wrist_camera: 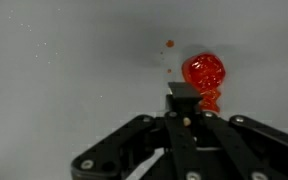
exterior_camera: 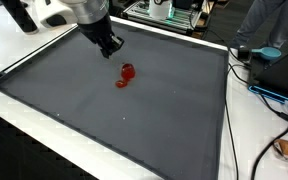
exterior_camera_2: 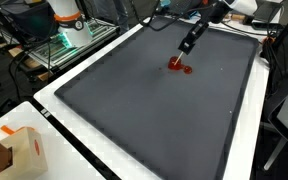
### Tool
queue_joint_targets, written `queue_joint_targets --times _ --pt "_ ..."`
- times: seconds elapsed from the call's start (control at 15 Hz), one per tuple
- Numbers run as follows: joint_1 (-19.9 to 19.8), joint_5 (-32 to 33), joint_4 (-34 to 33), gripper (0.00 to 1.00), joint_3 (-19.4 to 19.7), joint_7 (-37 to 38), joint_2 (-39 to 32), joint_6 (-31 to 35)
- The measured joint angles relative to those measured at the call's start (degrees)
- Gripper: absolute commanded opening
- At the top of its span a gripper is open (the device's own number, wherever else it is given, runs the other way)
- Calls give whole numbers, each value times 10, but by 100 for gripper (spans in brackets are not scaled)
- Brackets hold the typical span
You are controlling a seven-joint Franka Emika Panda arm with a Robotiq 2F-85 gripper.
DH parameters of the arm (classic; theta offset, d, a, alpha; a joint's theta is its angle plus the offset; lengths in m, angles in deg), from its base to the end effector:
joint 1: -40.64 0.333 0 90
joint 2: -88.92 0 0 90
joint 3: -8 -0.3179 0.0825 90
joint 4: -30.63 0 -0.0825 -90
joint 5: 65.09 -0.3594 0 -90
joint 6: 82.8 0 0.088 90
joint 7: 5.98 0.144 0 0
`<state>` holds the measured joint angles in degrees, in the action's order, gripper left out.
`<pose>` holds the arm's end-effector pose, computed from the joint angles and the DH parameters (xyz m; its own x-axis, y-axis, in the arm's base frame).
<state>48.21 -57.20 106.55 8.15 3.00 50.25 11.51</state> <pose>0.6543 0.0666 0.2908 0.9460 -0.0224 -0.3233 0.0379 -0.9831 0.1791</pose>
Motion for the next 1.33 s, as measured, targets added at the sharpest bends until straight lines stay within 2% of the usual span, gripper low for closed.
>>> queue_joint_targets --times 0.93,1.0,1.33 --pt "-40 -75 95 3 -28 -134 83 52" --pt "-41 -79 101 13 -29 -141 88 56" --pt "-46 -87 117 13 -32 -159 101 61"
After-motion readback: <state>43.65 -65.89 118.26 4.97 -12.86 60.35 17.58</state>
